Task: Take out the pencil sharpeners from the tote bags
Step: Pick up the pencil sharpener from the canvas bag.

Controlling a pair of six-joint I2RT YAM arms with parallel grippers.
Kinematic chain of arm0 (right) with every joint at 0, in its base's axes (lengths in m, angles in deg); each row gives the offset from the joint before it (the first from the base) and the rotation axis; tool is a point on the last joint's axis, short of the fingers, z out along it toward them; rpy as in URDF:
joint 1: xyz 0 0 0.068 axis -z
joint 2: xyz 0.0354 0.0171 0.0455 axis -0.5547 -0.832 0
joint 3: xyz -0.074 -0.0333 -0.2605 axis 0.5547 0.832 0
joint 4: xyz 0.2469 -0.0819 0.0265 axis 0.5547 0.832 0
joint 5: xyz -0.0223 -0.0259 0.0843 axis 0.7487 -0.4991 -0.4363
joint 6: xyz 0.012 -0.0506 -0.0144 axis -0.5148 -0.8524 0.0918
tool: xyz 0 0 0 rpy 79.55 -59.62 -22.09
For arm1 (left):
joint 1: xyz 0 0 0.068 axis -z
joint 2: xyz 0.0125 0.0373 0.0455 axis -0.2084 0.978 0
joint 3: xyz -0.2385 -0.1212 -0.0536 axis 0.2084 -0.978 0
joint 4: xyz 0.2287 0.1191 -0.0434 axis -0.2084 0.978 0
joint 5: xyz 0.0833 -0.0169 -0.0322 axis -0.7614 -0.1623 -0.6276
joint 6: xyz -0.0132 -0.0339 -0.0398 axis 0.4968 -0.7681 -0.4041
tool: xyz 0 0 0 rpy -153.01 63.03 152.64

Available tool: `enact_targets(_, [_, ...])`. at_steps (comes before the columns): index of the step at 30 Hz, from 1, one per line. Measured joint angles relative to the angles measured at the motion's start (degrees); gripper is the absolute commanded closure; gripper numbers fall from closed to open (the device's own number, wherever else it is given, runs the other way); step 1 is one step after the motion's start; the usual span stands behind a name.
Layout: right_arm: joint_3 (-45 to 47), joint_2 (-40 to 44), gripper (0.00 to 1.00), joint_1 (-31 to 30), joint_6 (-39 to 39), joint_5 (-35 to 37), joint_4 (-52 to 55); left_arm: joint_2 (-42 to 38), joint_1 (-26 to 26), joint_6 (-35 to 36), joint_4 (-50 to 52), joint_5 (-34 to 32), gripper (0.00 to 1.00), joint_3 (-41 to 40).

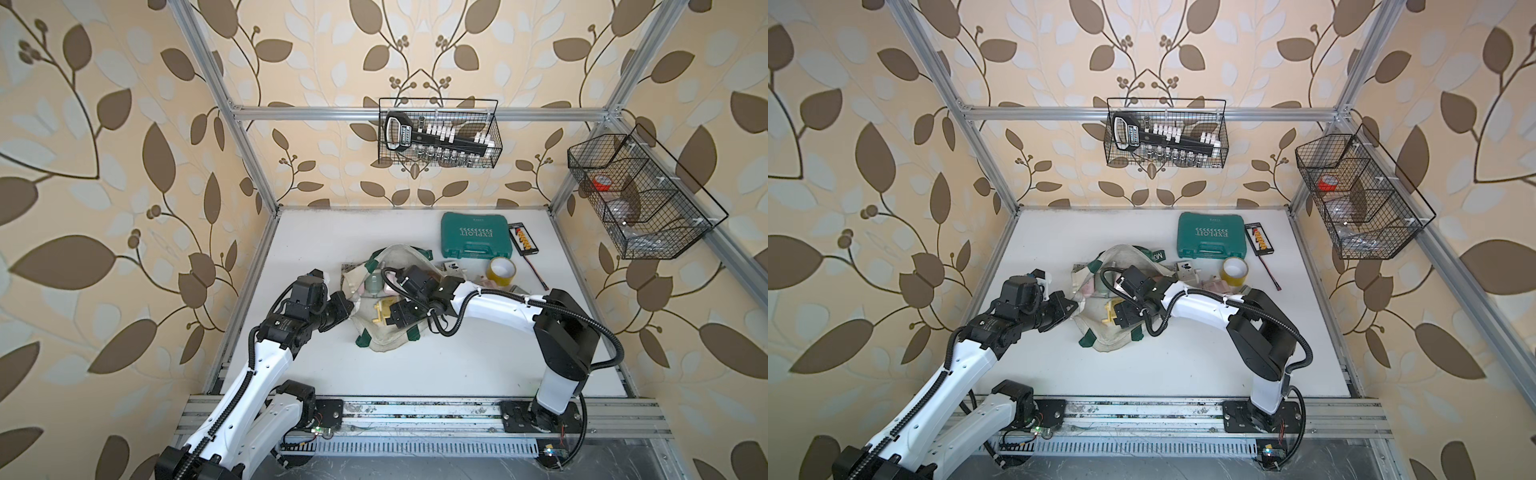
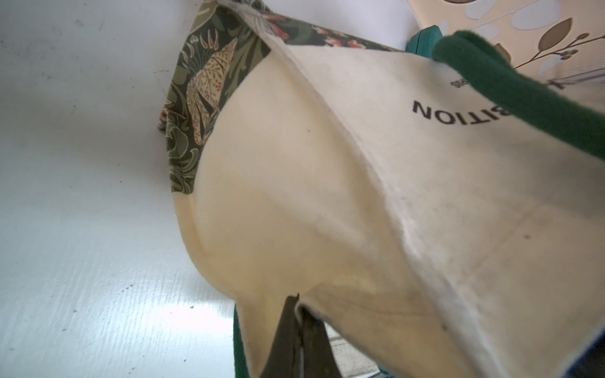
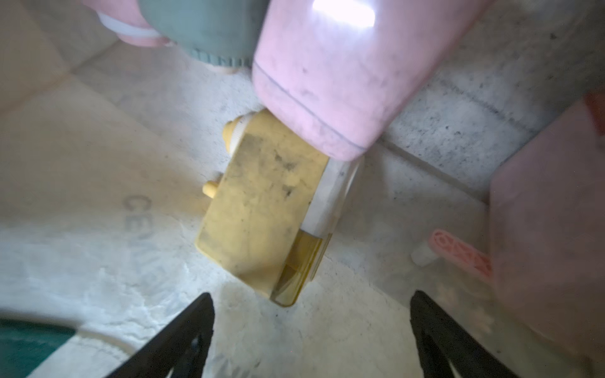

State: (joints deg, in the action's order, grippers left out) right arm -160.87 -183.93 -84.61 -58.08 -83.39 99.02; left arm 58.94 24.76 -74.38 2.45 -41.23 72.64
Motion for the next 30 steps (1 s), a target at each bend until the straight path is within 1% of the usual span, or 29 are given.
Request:
enact_targets(2, [-1.7,0.0,0.13,-0.6,2.2,0.5,0.4,0.0,0.0,-0.1,0.0,0.0,1.00,0.0])
enact_targets(5, [-4.9,-0.3,0.20,-2.0,6.6,1.9,2.1,0.0,0.0,-0.2,0.0,0.0,1.00,0.0])
enact_targets(6, [-6.3,-0.8,0.21,-2.5,8.4,2.4,2.6,0.0,0.0,-0.2,0.0,-0.1,1.00,0.0])
enact_targets(9, [-9.7,-3.3,0.22,-4.0,12.6,4.4,3.9,0.0,0.0,-0.3,0.1,-0.1,1.00,0.2])
enact_targets(13, [-15.9,-10.0,0.21,-5.7,16.0,8.2,8.5,0.0,0.1,-0.4,0.5,-0.2,1.00,0.4])
enact_targets(16, [-18.5,-13.2,0.21,-6.2,16.8,10.9,10.6,0.0,0.1,-0.4,0.6,-0.5,1.00,0.6])
enact_targets(19, [-20.1,-14.3,0.20,-6.1,17.1,12.5,12.4,0.0,0.1,-0.4,0.8,-0.8,1.00,0.8])
enact_targets(26, [-20.6,-17.1,0.20,-6.1,17.1,13.6,14.4,0.0,0.1,-0.4,0.8,-1.5,1.00,1.5])
enact_targets(29, [-20.6,-18.3,0.23,-6.1,17.1,13.7,14.6,0.1,0.1,-0.5,0.8,-1.5,1.00,1.5])
enact_targets(30, [-20.6,-18.6,0.26,-6.1,17.2,13.7,14.6,0.1,0.1,-0.5,0.8,-1.5,1.00,1.5])
